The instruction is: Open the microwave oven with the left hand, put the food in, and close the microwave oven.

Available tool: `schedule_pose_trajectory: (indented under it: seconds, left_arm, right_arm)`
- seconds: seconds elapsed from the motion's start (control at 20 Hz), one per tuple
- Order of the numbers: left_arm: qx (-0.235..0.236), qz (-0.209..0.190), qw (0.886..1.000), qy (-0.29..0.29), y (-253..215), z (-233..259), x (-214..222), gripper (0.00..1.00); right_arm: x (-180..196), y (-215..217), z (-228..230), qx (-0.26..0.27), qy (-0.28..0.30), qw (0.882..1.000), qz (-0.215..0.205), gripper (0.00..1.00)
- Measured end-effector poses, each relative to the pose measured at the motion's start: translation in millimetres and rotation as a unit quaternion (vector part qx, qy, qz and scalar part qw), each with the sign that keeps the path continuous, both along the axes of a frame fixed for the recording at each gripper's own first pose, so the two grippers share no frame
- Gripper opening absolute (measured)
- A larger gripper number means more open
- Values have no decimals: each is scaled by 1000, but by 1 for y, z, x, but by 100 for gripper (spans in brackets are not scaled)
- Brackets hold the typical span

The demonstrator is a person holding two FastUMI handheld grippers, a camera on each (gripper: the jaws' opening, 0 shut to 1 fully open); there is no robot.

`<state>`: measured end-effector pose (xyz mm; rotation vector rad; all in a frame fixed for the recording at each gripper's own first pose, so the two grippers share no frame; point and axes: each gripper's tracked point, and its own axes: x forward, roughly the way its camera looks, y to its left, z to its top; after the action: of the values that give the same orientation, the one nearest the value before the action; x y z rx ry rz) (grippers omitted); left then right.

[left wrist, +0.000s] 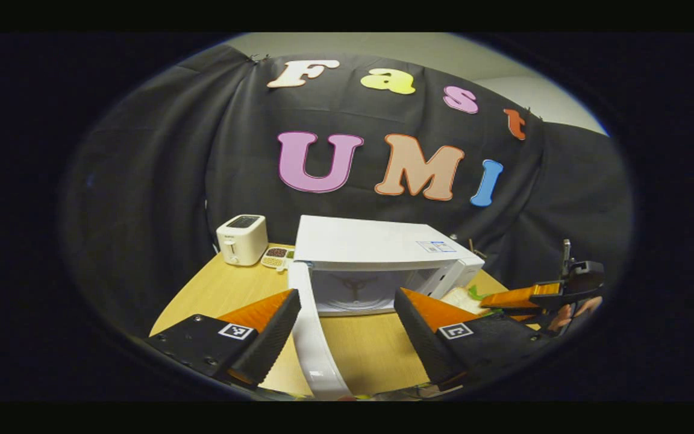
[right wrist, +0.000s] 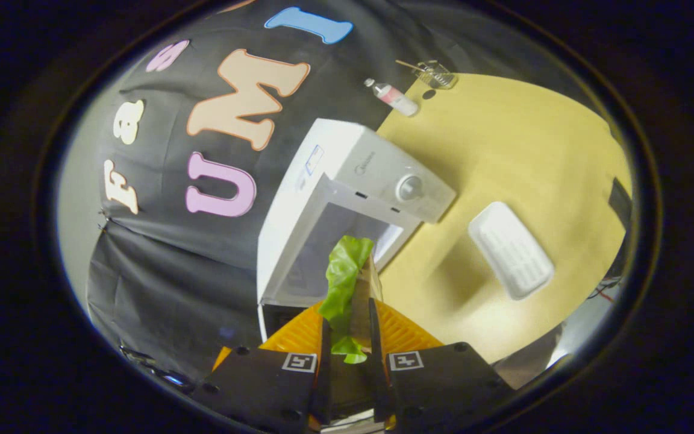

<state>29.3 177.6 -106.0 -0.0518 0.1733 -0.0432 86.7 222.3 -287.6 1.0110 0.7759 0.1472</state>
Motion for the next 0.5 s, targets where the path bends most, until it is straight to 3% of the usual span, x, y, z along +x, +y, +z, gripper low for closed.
schedule_pose_trajectory:
  seconds: [0.25, 0.5]
  left_arm:
    - [-11, 0, 1000, 5, 2, -3, -9, 95]
    - [-5, 13, 1000, 2, 17, -5, -19, 96]
  right_arm:
    - [35, 59, -21, 25, -34, 999, -5, 29]
    - [74, 99, -44, 3, -67, 998, 7, 29]
